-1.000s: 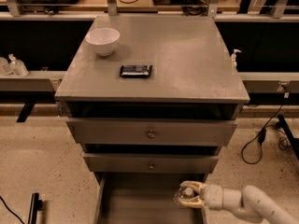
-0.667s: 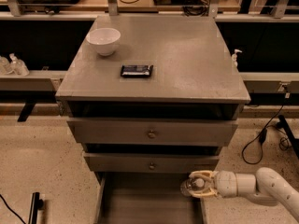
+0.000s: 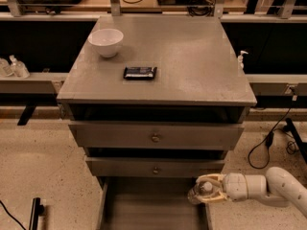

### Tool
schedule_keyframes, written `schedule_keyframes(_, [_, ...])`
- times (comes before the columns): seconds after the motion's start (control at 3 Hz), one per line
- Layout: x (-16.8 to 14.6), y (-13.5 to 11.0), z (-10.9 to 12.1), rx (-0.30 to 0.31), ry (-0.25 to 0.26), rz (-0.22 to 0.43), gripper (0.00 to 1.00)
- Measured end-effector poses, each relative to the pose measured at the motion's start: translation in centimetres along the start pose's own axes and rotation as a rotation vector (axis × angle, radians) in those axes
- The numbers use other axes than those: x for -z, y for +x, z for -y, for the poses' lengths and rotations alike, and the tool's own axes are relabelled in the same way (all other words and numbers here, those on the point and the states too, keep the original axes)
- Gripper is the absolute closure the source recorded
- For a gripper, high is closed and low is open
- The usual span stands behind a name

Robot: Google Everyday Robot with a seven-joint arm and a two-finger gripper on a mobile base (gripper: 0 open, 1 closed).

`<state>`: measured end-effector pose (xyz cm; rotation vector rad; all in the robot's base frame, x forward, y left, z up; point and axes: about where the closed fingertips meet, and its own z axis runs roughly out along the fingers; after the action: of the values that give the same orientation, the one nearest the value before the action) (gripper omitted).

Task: Pick water bottle from bottom drawer and place on counter

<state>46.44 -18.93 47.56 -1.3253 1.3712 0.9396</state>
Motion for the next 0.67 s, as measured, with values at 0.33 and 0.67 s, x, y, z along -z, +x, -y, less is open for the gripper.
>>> schedule_keyframes(0.33, [3.5, -5.3, -2.1, -0.074, -0.096, -0.023, 1.00])
schedule_keyframes(0.67, [6.9, -13.0, -2.9, -0.082, -0.207, -0.063, 1.00])
